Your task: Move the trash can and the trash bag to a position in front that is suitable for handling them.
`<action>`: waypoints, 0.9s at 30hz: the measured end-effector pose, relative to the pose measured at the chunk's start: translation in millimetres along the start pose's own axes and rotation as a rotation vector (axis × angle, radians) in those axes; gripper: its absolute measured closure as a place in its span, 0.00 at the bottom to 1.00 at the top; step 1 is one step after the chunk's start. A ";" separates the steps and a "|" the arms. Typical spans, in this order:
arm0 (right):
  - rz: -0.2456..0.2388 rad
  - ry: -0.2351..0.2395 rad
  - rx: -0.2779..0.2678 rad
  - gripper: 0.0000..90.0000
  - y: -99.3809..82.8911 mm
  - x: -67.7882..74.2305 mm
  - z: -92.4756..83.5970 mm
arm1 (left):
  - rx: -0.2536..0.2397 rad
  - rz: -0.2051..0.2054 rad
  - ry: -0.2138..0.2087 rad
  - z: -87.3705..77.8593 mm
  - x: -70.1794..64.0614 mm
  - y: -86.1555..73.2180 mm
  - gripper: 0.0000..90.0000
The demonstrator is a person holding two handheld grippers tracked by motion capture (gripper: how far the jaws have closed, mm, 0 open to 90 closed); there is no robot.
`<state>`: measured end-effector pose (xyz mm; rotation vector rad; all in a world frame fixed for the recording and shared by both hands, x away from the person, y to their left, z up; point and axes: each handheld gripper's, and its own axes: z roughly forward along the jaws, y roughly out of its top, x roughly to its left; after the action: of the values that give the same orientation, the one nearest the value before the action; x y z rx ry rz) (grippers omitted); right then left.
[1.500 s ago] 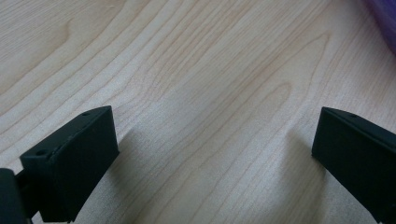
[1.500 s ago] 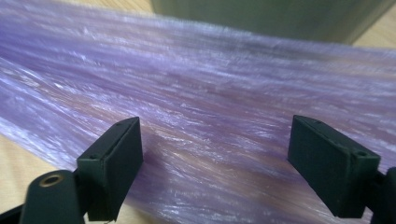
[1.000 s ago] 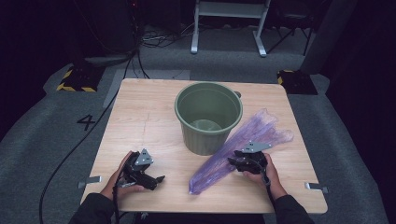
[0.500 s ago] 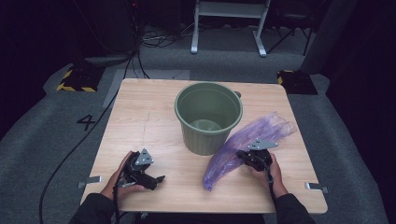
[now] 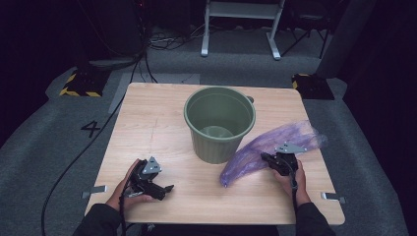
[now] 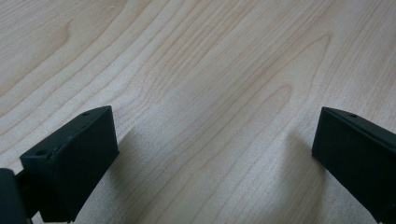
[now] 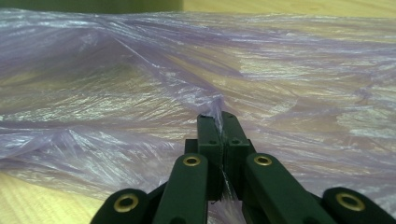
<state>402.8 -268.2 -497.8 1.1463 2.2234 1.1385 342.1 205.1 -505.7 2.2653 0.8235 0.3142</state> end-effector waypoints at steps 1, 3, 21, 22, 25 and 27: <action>0.005 -0.004 -0.006 1.00 0.2 -1.3 -1.1 | 0.000 0.002 0.001 0.0 0.1 0.0 0.00; 0.011 -0.006 -0.020 1.00 1.1 -3.6 -2.8 | 0.000 0.001 0.001 0.0 0.1 0.1 0.00; 0.017 -0.019 -0.114 1.00 13.7 -8.9 -15.1 | -0.002 0.000 0.000 0.0 -0.4 -0.1 0.00; 0.014 -0.019 -0.122 1.00 14.4 -8.6 -16.2 | -0.002 0.002 0.002 -0.1 -0.4 -0.1 0.00; 0.010 -0.018 -0.144 1.00 16.8 -7.4 -20.3 | -0.001 0.002 0.002 -0.2 -0.6 -0.2 0.00; 0.009 -0.016 -0.156 1.00 18.1 -6.7 -23.6 | -0.001 0.002 0.001 -0.3 -0.7 -0.3 0.00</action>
<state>400.5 -278.9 -469.4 1.0976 2.0785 1.2769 341.3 204.9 -505.7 2.2650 0.8216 0.3173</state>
